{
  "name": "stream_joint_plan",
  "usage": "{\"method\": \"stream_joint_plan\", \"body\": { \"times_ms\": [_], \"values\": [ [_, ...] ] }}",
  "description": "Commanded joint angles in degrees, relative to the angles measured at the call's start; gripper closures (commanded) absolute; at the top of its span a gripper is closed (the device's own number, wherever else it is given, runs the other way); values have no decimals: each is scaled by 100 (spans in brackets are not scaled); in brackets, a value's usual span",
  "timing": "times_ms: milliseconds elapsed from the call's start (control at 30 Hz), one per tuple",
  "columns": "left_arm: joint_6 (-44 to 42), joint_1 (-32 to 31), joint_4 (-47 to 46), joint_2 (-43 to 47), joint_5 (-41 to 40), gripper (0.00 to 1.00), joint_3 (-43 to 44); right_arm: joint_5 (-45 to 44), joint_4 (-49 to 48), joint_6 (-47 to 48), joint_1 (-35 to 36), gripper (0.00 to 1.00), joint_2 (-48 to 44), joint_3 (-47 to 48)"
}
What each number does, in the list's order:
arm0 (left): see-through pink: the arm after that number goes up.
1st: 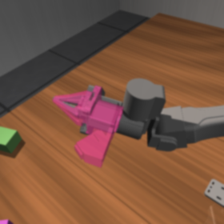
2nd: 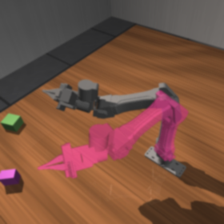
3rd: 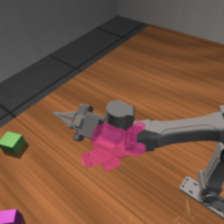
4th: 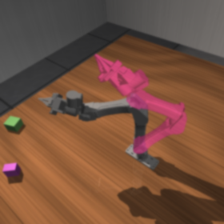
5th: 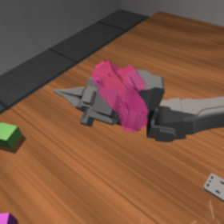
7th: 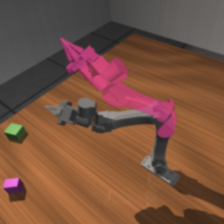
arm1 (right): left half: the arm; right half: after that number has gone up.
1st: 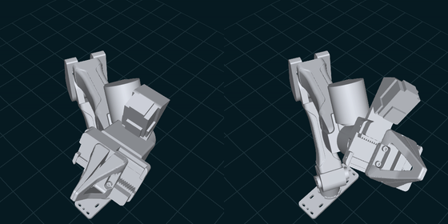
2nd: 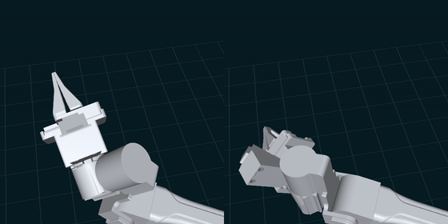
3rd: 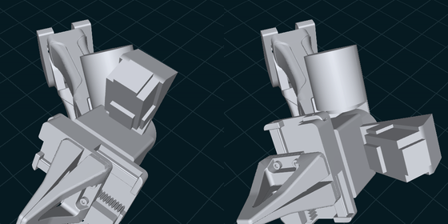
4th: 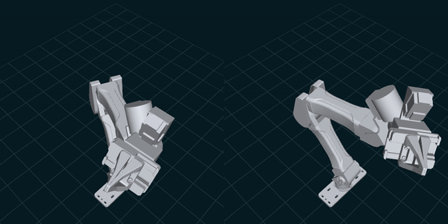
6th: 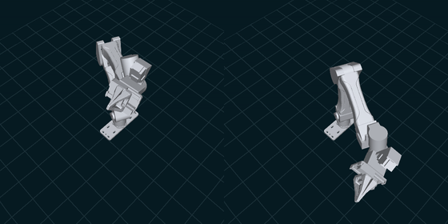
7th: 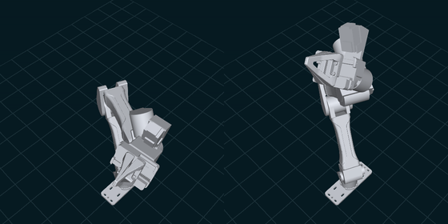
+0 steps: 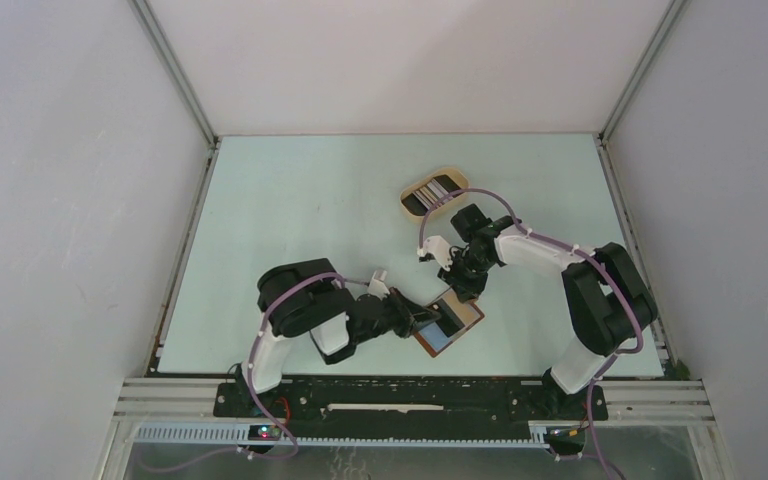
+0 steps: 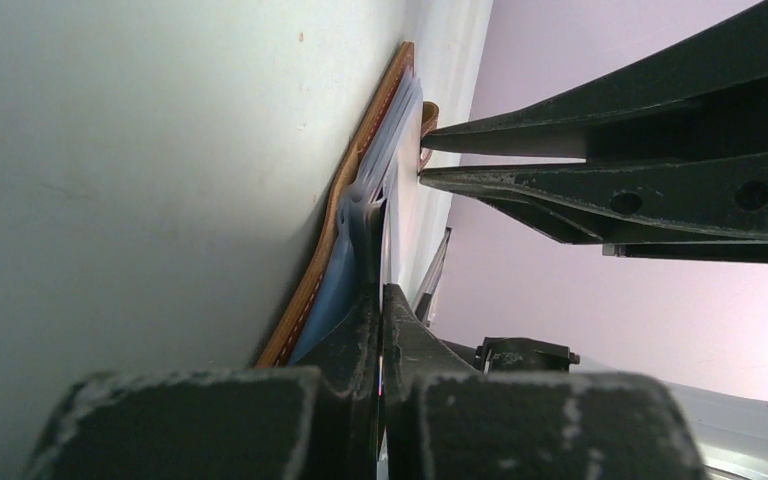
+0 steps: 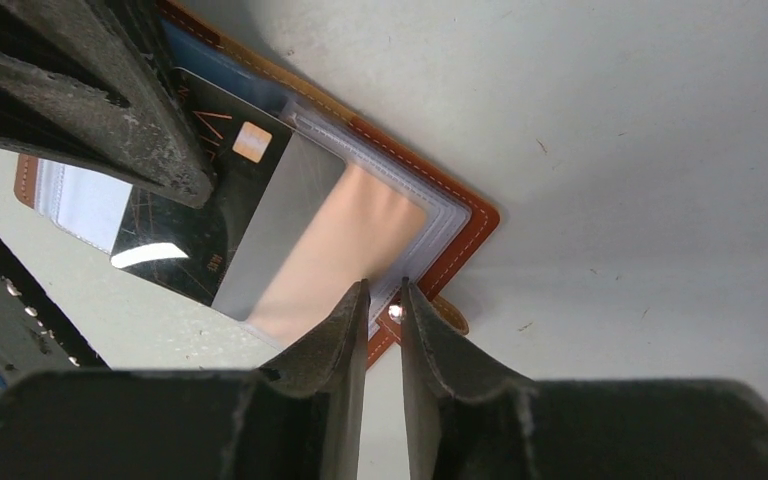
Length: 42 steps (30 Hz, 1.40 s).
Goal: Put the credit cards into the card holder
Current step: Insert the credit card into the card holder.
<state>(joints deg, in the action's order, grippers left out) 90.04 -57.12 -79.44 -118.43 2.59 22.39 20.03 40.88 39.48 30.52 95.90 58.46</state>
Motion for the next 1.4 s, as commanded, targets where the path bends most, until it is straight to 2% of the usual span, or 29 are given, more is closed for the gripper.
{"method": "stream_joint_plan", "body": {
  "times_ms": [0, 333, 533, 600, 700, 1000, 1367],
  "values": [
    [49, -45, 78, -111, 67, 97, 174, 279, 56, -133, 81, 73, -341, 106],
    [29, -45, 87, -159, 56, 92, 239, 829, 91, 155, 77, 72, -1012, -21],
    [14, -45, 22, -175, 74, 91, 234, 1854, 230, 1074, 276, 82, -1818, -432],
    [14, -45, 0, -172, 82, 91, 232, 1928, 147, 1387, 582, 89, -2088, -648],
    [1, -45, -24, -180, 91, 90, 224, 1778, -4, 1880, 1007, 100, -2207, -936],
    [-16, -45, -45, -188, 100, 86, 223, 581, -697, 1660, 2094, 100, -1658, -1126],
    [-16, -49, -60, -189, 106, 83, 222, -316, -1085, 1421, 2327, 100, -1173, -1126]
  ]
}}
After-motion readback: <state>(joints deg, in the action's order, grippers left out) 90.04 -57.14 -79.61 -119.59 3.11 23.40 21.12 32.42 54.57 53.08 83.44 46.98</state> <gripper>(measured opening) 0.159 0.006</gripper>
